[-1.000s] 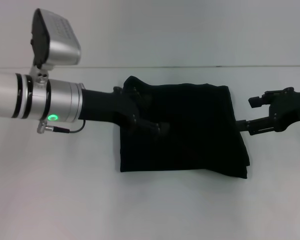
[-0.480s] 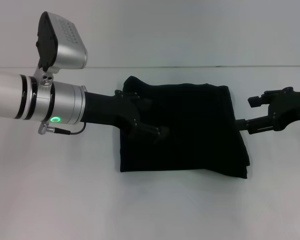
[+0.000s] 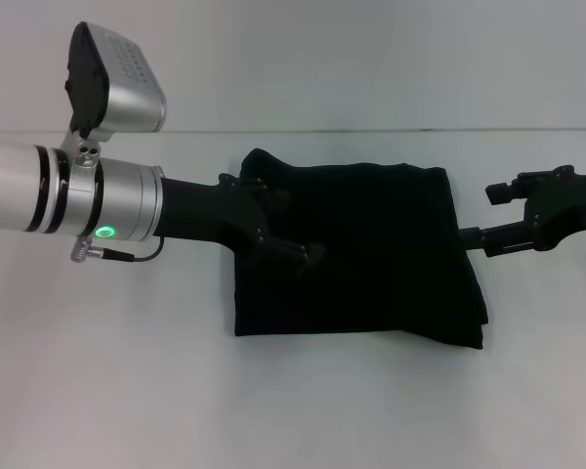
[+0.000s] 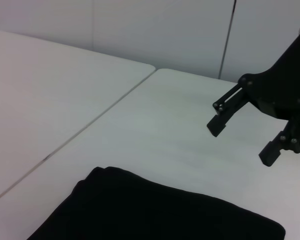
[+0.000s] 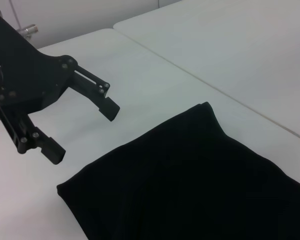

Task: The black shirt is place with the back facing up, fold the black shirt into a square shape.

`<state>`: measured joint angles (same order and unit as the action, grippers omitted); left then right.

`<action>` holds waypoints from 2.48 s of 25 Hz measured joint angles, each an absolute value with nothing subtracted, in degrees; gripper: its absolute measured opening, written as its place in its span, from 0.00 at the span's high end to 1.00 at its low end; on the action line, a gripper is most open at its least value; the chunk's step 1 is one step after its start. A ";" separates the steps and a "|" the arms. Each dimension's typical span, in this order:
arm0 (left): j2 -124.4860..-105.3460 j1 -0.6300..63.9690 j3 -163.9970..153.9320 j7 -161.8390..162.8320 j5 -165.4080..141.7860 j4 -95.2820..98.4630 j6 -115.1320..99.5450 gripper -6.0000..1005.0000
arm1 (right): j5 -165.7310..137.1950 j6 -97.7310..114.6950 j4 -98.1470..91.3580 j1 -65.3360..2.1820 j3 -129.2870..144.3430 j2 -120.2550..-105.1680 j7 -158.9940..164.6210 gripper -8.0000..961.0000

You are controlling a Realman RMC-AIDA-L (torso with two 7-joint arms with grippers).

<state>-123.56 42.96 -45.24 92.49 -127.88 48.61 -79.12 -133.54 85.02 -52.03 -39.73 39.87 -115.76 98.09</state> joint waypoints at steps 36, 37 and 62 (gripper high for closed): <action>-124.00 38.42 -37.21 90.94 -104.06 49.65 -90.67 0.06 | -108.27 85.76 -51.17 -32.77 32.46 -119.42 93.04 0.07; -124.01 38.35 -36.34 90.91 -102.49 48.96 -92.82 0.06 | -107.24 85.93 -50.82 -32.38 32.59 -119.62 92.36 0.07; -124.45 35.84 -32.81 83.29 -87.96 35.29 -101.28 0.05 | -104.43 92.94 -50.43 -29.98 29.20 -117.85 87.04 0.07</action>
<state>-124.45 35.84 -32.81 83.29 -87.96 35.29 -101.28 -104.43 92.94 -50.43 -29.98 29.20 -117.85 87.04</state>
